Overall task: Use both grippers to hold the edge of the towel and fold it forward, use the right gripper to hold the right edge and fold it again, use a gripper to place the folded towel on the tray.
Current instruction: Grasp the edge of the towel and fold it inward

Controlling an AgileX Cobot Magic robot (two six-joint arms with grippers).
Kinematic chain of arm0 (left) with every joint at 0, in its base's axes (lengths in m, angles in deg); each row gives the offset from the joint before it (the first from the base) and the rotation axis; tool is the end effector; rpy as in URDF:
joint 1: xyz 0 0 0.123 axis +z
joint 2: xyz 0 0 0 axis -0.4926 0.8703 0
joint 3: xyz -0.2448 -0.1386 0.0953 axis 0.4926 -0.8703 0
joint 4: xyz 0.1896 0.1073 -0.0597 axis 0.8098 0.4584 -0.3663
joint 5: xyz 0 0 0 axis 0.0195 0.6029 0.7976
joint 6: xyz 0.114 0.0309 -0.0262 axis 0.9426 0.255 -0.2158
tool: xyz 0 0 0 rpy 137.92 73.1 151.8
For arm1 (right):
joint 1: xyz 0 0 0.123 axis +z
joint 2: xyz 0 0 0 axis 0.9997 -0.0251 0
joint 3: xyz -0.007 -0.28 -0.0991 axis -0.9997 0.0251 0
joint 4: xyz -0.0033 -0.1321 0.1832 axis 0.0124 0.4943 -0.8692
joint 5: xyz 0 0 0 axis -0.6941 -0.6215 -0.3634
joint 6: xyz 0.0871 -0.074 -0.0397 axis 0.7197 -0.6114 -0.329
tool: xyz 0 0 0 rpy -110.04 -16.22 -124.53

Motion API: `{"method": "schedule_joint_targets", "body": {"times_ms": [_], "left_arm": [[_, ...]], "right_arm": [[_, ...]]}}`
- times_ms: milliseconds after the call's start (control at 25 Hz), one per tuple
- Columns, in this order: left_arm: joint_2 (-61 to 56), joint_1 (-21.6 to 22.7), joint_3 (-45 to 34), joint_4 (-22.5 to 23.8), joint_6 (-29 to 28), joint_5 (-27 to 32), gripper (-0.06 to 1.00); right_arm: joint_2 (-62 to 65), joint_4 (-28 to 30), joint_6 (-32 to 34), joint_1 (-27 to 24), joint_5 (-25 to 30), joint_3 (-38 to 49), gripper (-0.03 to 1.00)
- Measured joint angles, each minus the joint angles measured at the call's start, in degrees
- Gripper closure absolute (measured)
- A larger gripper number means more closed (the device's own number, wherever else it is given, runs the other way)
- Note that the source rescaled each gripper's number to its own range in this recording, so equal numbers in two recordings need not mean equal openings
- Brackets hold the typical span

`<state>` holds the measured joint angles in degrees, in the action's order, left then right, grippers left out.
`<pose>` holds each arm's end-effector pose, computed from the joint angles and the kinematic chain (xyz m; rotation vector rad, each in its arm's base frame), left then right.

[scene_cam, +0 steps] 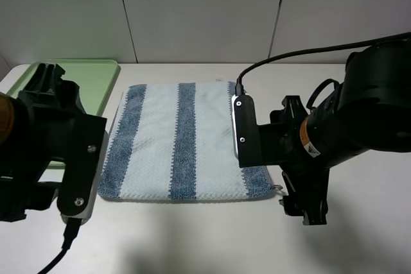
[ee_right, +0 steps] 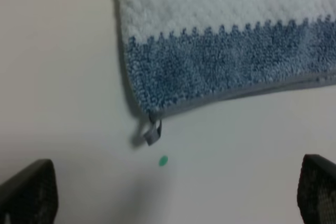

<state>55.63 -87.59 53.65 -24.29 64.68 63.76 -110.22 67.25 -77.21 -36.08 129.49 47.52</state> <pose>0.1389 -0.1273 0.2420 2.0001 1.7046 0.5152 0.1572 0.1610 0.1859 -2.0925 1.9661 -0.2872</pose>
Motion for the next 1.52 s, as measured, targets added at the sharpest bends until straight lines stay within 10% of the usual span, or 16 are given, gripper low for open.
{"method": "schedule_joint_targets", "body": {"times_ms": [640,1520], "left_arm": [[7.8,8.5,-8.0,4.9,-0.1,-16.5,0.04],[19.2,8.7,-11.3,11.0,-0.1,-30.5,0.05]], "right_arm": [[-2.8,0.4,-0.1,0.0,-6.0,0.0,-0.03],[-10.7,0.9,-0.1,0.0,-12.6,0.0,-0.03]]}}
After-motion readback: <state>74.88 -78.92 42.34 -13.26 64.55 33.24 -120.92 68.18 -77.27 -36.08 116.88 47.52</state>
